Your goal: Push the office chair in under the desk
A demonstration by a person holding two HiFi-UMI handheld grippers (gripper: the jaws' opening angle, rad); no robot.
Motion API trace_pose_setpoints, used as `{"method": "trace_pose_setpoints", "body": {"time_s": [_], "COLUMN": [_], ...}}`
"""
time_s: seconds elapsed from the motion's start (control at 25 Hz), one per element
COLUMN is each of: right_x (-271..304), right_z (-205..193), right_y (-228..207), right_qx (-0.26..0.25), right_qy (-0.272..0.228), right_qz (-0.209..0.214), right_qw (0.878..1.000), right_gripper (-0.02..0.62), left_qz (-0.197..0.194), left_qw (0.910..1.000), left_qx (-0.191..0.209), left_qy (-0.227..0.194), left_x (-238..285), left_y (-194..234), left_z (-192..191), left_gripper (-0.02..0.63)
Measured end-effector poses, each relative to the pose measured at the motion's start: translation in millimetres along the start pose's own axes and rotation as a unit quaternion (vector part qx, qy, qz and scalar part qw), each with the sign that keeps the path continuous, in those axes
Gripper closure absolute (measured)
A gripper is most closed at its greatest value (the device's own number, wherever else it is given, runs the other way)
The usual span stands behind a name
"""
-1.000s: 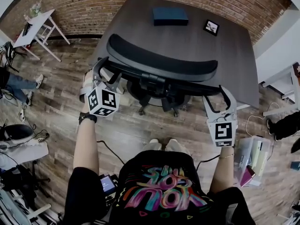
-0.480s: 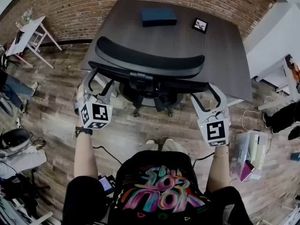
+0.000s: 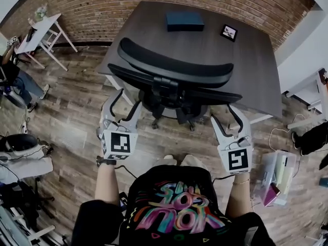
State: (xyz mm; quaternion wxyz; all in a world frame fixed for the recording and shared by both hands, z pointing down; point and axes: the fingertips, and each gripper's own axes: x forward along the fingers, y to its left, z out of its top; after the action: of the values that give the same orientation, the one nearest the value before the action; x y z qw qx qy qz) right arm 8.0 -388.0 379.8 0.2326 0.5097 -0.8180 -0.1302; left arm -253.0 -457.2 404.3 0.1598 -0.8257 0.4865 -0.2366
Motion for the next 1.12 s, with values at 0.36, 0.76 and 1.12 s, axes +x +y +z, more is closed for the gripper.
{"method": "trace_pose_setpoints", "body": {"time_s": [0.36, 0.76, 1.12], "right_x": [-15, -24, -28], "right_z": [16, 27, 19], "right_y": [6, 13, 20], "right_qx": [0.088, 0.128, 0.154], "right_qy": [-0.070, -0.102, -0.095], "right_qz": [-0.024, -0.019, -0.019], "right_qw": [0.993, 0.986, 0.983], "right_gripper": [0.474, 0.584, 0.595], "left_qz": [-0.040, -0.059, -0.056], "left_qw": [0.9906, 0.9790, 0.9734], "left_qx": [-0.104, -0.161, -0.189], "left_qy": [-0.079, -0.110, -0.116], "left_x": [-30, -52, -55], "left_y": [-35, -55, -64], "left_z": [65, 89, 83], "left_gripper": [0.409, 0.530, 0.604]}}
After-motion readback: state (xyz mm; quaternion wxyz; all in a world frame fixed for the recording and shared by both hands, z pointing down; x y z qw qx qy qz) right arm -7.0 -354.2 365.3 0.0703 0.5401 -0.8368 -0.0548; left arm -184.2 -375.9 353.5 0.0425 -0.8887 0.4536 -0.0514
